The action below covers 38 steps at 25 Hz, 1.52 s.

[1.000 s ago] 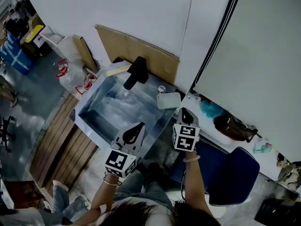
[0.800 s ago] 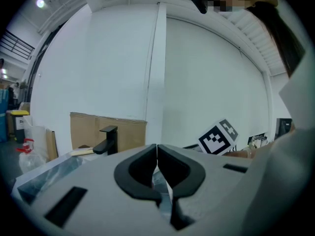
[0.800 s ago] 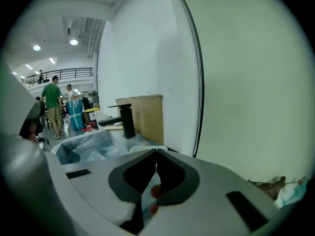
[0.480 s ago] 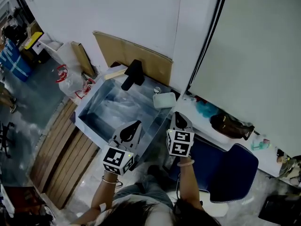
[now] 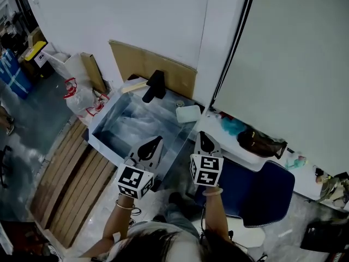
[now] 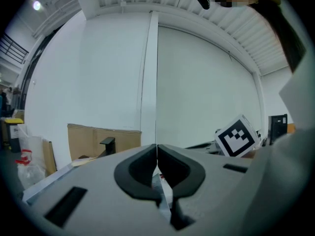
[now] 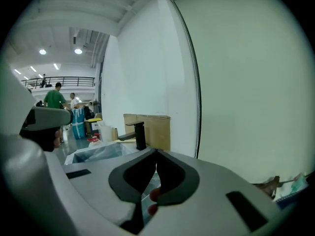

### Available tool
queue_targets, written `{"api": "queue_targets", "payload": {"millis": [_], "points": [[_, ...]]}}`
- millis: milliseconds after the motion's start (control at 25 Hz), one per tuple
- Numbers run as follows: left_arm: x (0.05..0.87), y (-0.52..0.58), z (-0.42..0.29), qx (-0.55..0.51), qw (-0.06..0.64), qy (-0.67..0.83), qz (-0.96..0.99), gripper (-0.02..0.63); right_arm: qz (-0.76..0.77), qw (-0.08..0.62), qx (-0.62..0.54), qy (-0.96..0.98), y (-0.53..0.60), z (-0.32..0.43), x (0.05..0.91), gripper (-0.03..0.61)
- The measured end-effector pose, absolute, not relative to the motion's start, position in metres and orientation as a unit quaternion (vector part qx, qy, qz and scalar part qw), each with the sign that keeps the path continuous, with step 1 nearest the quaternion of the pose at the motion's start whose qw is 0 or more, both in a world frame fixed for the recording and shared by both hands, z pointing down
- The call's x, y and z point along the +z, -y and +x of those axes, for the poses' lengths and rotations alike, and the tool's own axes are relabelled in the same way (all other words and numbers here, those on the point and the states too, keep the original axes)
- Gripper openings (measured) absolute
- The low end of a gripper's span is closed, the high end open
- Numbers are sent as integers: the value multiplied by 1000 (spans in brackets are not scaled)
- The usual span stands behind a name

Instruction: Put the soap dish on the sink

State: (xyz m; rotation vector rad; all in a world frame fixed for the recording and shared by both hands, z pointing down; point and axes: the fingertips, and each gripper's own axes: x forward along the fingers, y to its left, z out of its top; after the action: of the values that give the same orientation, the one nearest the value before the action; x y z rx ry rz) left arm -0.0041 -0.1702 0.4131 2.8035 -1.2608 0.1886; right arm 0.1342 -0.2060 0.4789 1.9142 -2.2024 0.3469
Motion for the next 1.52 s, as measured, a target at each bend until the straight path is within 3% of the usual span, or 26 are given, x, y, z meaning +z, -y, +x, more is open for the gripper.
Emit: {"api": "queue_targets", "payload": {"millis": [1520], "points": [[345, 14, -77, 15, -29, 395, 918, 9, 648, 51, -6, 760, 3, 34, 354, 26]]}}
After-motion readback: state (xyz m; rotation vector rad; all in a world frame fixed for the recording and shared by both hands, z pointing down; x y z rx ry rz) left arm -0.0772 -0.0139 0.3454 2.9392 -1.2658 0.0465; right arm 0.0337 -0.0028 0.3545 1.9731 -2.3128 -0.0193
